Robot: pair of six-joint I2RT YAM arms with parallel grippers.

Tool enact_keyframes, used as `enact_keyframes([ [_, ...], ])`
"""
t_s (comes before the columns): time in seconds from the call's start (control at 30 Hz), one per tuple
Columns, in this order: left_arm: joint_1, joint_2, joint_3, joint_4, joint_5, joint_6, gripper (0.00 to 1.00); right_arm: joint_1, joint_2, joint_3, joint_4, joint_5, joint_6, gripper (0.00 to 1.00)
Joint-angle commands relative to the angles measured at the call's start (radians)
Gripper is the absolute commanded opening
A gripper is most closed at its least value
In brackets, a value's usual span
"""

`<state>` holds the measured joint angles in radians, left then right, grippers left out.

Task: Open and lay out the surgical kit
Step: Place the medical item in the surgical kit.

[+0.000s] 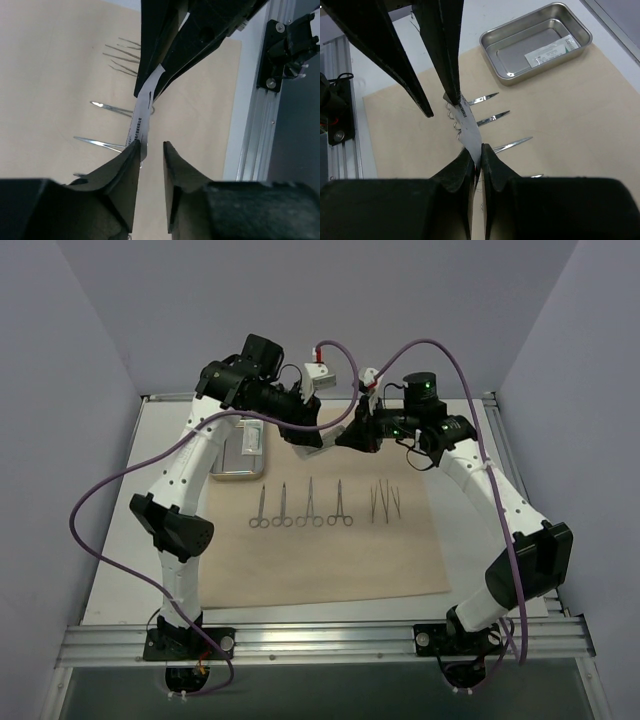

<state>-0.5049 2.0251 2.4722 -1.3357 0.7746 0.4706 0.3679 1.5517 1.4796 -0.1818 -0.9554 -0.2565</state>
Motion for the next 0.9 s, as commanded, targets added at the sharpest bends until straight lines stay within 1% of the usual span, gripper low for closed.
enact_keyframes([
  [0.0,0.002,-0.048,-0.024,-0.024,-0.070,-0.087,0.38,-0.003,-0.035,-0.013,0.059,0.062,0.071,0.00],
  [0.03,0.012,-0.051,-0.030,-0.001,-0.116,-0.108,0.65,-0.017,-0.033,-0.021,0.059,0.102,0.097,0.00],
  [0.07,0.017,-0.054,-0.036,0.036,-0.141,-0.143,0.78,-0.027,-0.030,-0.028,0.058,0.116,0.109,0.00],
  [0.1,0.020,-0.055,-0.036,0.052,-0.170,-0.162,0.90,-0.040,-0.013,-0.034,0.054,0.132,0.123,0.00],
  [0.13,0.025,-0.055,-0.036,0.068,-0.225,-0.179,0.95,-0.061,0.001,-0.039,0.038,0.136,0.146,0.00],
  [0.2,0.039,-0.055,-0.033,0.108,-0.294,-0.228,0.94,-0.086,0.059,-0.033,0.007,0.135,0.178,0.00],
  [0.23,0.040,-0.055,-0.033,0.124,-0.386,-0.262,0.94,-0.107,0.086,-0.013,-0.007,0.129,0.210,0.00],
  [0.27,0.045,-0.054,-0.036,0.145,-0.431,-0.276,0.94,-0.116,0.114,-0.001,-0.022,0.121,0.230,0.00],
  [0.33,0.052,-0.052,-0.042,0.165,-0.507,-0.309,0.94,-0.136,0.215,0.040,-0.054,0.098,0.256,0.00],
  [0.37,0.058,-0.052,-0.047,0.168,-0.552,-0.320,0.94,-0.150,0.249,0.051,-0.057,0.096,0.325,0.00],
  [0.47,0.089,-0.052,-0.065,0.175,-0.575,-0.362,0.94,-0.158,0.393,0.076,-0.032,0.101,0.410,0.00],
  [0.57,0.114,-0.054,-0.082,0.171,-0.577,-0.385,0.94,-0.161,0.439,0.064,0.063,0.122,0.477,0.00],
  [0.6,0.121,-0.057,-0.091,0.171,-0.586,-0.386,0.94,-0.171,0.459,0.059,0.126,0.125,0.529,0.00],
  [0.67,0.124,-0.071,-0.117,0.182,-0.590,-0.388,0.94,-0.185,0.496,0.050,0.169,0.124,0.578,0.00],
  [0.7,0.124,-0.075,-0.124,0.184,-0.594,-0.388,0.94,-0.201,0.508,0.044,0.233,0.122,0.624,0.00],
  [0.8,0.126,-0.082,-0.137,0.191,-0.598,-0.385,0.94,-0.228,0.557,0.028,0.309,0.109,0.683,0.00],
  [0.87,0.128,-0.085,-0.139,0.194,-0.606,-0.383,0.94,-0.236,0.596,0.031,0.318,0.096,0.711,0.00],
])
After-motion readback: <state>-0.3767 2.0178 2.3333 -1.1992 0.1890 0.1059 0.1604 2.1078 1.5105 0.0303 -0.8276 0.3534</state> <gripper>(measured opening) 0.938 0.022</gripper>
